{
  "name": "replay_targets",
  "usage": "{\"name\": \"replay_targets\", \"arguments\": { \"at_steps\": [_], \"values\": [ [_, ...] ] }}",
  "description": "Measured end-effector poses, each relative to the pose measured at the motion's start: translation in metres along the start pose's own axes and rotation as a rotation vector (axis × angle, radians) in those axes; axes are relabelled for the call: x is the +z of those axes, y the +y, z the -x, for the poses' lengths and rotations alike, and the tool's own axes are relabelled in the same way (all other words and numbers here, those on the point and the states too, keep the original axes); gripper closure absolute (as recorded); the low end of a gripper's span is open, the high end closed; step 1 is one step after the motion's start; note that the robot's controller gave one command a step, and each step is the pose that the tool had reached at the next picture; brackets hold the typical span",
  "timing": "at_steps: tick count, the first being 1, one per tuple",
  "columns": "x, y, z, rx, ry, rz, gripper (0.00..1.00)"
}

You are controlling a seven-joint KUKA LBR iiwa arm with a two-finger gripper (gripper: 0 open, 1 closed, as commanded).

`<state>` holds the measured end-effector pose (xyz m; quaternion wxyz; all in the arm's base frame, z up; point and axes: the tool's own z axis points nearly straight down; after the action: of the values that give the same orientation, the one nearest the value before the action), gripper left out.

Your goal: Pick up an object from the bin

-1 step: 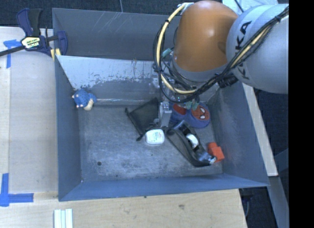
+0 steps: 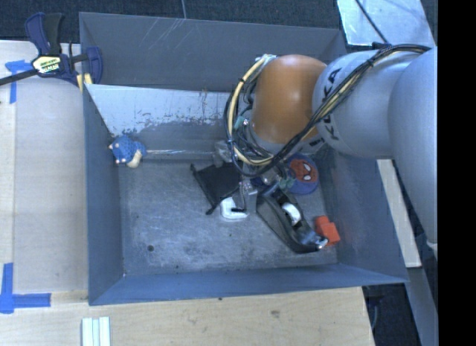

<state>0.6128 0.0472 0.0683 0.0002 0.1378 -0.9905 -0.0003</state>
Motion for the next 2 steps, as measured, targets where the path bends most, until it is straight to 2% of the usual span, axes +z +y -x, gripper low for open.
{"name": "replay_targets", "arguments": {
  "at_steps": [1,2],
  "values": [
    [-0.033,0.0,-0.001,-0.368,-0.007,-0.001,0.0],
    [-0.043,-0.002,0.008,-0.578,-0.005,-0.001,0.0]
  ]
}}
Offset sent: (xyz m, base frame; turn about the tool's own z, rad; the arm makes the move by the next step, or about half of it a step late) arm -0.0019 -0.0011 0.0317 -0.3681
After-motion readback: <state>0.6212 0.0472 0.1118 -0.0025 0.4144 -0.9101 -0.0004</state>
